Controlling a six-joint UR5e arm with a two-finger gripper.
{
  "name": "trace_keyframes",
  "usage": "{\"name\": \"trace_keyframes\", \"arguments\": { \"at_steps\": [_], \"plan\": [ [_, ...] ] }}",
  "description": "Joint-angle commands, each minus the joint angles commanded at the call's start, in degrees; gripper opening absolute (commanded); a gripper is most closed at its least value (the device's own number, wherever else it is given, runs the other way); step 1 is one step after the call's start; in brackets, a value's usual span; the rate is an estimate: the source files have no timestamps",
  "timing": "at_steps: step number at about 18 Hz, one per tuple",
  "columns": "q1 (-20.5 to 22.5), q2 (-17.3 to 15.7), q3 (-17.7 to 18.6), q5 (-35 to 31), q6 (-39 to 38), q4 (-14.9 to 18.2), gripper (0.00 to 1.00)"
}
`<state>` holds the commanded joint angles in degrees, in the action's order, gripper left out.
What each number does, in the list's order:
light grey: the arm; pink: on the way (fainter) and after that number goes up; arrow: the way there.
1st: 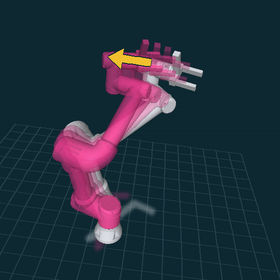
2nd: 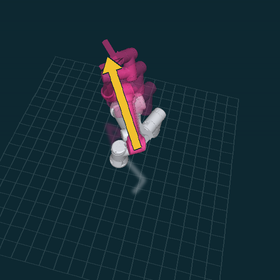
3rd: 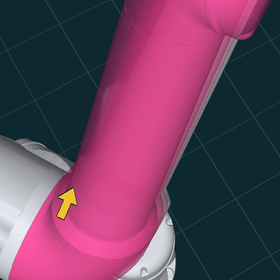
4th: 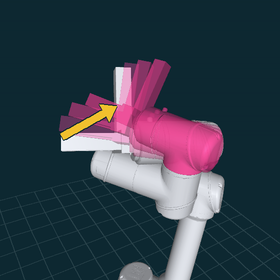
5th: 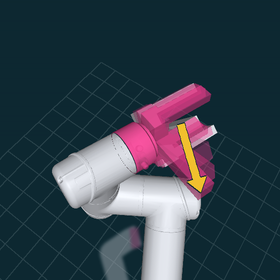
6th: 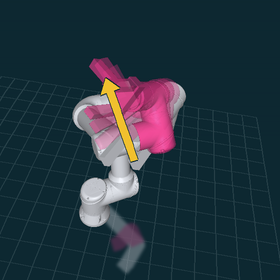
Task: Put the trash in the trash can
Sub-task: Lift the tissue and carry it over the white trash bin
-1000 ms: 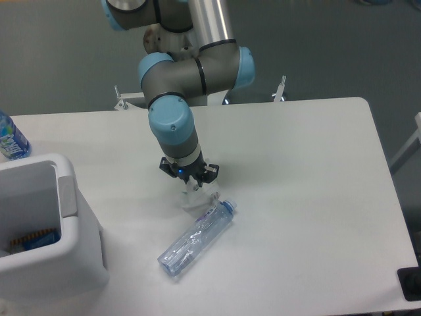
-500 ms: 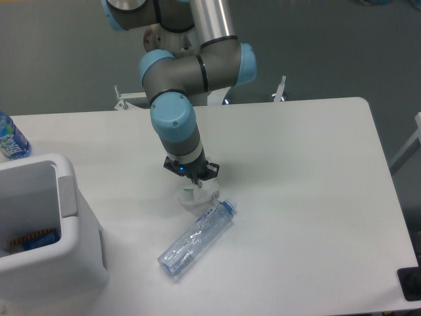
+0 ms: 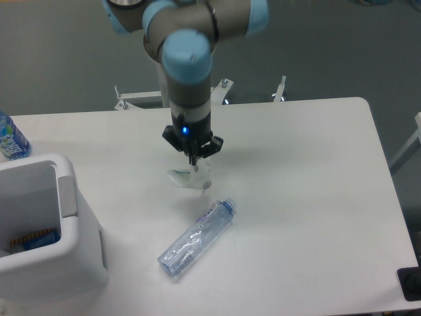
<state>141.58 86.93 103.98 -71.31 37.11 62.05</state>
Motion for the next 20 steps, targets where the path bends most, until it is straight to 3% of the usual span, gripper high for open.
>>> {"name": "trace_keyframes", "arguments": {
  "at_steps": [5, 8, 11, 20],
  "plan": [
    [0.8, 1.04, -9.3, 7.49, -18.53, -3.16, 0.0],
    [-0.51, 4.55, -15.72, 7.59, -30.74, -6.32, 0.0],
    [-3.41, 6.4, -21.7, 7.67, -36.83, -6.68, 0.0],
    [-18.77, 8.69, -21.89, 7.59, -37.46, -7.3, 0.0]
  ]
}}
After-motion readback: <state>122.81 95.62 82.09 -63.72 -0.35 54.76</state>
